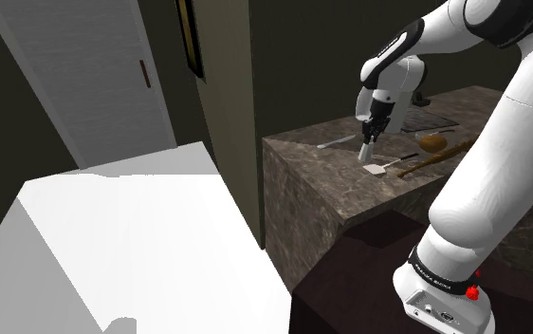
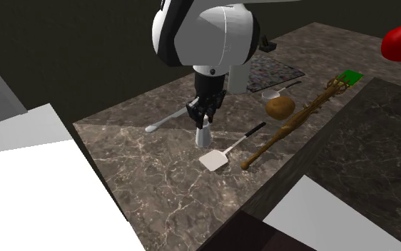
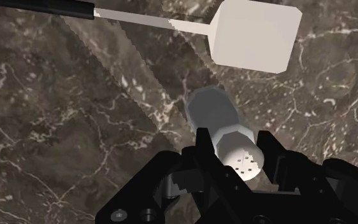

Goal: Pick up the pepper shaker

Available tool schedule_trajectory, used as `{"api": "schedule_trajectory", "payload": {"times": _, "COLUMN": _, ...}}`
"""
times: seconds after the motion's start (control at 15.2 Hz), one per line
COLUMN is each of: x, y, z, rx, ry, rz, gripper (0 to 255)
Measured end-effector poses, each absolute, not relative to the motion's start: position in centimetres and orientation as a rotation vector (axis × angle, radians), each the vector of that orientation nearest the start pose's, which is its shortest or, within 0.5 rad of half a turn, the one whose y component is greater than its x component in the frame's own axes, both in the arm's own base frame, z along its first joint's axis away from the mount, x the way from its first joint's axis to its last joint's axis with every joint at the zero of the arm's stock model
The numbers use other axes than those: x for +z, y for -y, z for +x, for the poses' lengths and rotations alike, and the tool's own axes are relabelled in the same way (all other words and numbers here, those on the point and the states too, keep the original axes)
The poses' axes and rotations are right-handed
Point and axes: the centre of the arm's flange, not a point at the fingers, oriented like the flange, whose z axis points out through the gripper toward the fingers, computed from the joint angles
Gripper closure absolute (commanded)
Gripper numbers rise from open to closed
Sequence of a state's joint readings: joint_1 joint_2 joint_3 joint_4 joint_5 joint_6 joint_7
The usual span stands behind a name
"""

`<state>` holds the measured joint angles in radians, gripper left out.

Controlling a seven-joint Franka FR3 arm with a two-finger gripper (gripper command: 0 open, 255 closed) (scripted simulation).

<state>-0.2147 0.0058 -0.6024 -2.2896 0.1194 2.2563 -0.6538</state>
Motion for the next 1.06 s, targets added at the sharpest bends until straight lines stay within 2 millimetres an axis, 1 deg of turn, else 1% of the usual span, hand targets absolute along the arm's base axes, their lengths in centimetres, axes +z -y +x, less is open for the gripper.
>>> {"api": "schedule_trajectory", "payload": {"times": 0.26, "x": 36.1, "y": 37.0, "z": 35.1, "rx": -0.044, "ry": -0.366, "rz": -3.028, "gripper": 255}}
{"api": "schedule_trajectory", "payload": {"times": 0.79, "x": 40.4, "y": 37.0, "z": 35.2, "rx": -0.044, "ry": -0.366, "rz": -3.028, "gripper": 255}}
{"api": "schedule_trajectory", "payload": {"times": 1.06, "x": 42.3, "y": 37.0, "z": 35.1, "rx": -0.044, "ry": -0.366, "rz": -3.028, "gripper": 255}}
